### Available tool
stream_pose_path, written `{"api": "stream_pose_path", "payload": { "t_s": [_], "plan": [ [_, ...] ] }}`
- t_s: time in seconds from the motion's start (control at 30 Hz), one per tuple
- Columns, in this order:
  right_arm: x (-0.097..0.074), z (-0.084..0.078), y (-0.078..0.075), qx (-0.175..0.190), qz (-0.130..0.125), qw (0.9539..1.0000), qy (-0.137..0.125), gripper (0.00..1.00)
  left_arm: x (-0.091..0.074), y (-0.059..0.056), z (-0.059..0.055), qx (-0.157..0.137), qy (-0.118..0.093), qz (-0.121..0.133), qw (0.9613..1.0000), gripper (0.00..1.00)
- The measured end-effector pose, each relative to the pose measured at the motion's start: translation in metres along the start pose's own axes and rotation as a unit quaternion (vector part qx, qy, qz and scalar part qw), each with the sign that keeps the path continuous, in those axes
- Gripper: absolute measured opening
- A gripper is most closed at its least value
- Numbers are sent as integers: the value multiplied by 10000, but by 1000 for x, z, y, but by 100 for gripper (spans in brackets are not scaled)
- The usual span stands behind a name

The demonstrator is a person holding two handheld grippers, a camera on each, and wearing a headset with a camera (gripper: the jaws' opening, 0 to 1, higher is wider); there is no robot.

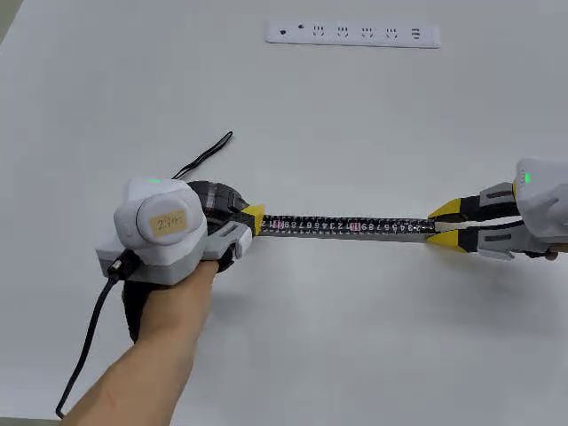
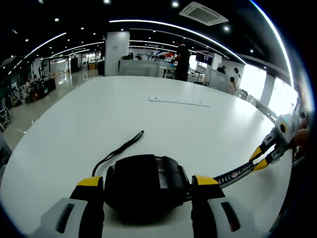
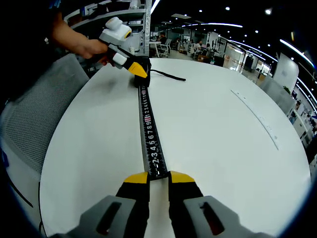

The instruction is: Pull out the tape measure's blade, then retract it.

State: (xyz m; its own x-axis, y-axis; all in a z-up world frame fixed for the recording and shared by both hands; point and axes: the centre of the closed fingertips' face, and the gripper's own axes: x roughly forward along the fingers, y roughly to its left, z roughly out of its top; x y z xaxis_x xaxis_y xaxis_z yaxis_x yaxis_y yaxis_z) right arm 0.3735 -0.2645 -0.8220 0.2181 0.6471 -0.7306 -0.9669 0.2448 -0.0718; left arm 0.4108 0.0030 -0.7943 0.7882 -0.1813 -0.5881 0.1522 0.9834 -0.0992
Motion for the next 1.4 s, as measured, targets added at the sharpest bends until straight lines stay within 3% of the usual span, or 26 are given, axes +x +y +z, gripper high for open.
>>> {"api": "stream_pose_path", "payload": {
  "t_s": [0.67, 1.4],
  "plan": [
    [-3, 1, 1, -50, -63, 10000, 20, 11, 0, 3, -3, 253, 87, 238, 9994, 63],
    [-6, -1, 6, -28, -69, 10000, 40, 11, 1, 2, -2, 364, 116, 66, 9992, 60]
  ]
}}
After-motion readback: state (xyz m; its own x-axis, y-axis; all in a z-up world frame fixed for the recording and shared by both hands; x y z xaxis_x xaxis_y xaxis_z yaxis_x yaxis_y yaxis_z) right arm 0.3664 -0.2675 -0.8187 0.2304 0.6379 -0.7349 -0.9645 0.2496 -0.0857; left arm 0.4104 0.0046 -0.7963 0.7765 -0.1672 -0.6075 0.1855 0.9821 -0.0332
